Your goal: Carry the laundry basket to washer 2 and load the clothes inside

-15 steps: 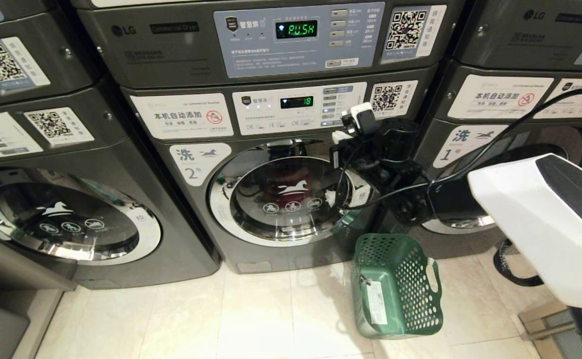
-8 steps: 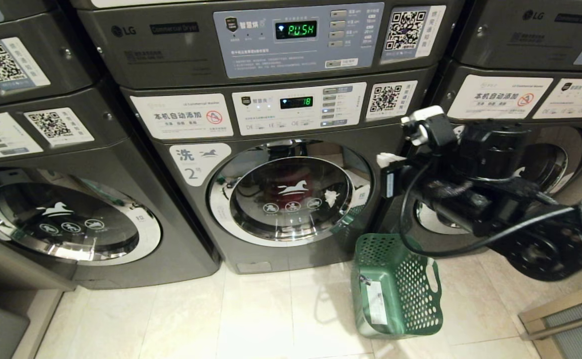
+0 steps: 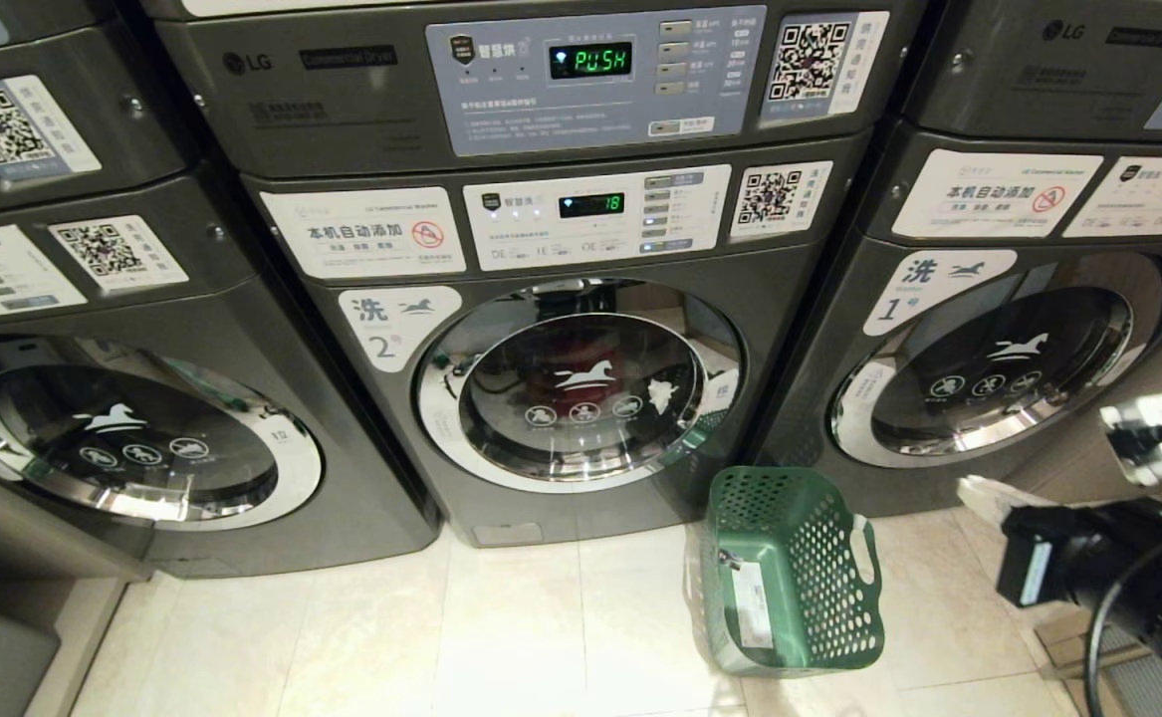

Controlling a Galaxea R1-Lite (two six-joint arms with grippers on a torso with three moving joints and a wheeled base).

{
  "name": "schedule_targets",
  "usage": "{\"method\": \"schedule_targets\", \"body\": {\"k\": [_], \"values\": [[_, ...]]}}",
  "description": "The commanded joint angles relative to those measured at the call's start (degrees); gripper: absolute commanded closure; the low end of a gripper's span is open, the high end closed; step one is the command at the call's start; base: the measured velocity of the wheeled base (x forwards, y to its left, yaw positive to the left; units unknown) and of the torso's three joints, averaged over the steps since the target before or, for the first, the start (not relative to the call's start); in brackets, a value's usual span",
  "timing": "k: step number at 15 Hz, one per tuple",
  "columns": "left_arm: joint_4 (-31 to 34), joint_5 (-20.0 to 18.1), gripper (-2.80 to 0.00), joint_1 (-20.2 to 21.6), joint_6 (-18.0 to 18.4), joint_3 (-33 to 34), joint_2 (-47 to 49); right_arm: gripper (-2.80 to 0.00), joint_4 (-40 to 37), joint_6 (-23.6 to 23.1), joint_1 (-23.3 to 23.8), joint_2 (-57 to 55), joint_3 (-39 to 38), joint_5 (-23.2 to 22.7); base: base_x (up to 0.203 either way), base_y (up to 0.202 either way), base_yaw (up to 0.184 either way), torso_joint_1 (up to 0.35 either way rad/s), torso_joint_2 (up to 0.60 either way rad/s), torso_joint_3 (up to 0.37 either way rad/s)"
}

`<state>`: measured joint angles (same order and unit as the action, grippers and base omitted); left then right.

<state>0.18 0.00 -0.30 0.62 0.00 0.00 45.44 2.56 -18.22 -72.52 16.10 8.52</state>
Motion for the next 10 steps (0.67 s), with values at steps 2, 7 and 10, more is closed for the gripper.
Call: {"method": "schedule_targets", "body": {"k": [2,7,10], "values": [[0.0,0.0,0.00,0.0,0.0,0.1,0.0,0.00,-7.6,-1.4,6.8,21.0,-9.4,-7.1,0.000,0.000,0.000,0.000,0.00,0.000],[0.0,0.0,0.00,0.0,0.0,0.1,0.0,0.00,-30.5,-7.5,16.5,54.3,-14.8,-15.5,0.000,0.000,0.000,0.000,0.00,0.000],[0.0,0.0,0.00,0.0,0.0,0.1,0.0,0.00,-37.5,-9.5,17.6,69.9,-15.4,-15.7,0.000,0.000,0.000,0.000,0.00,0.000]]}}
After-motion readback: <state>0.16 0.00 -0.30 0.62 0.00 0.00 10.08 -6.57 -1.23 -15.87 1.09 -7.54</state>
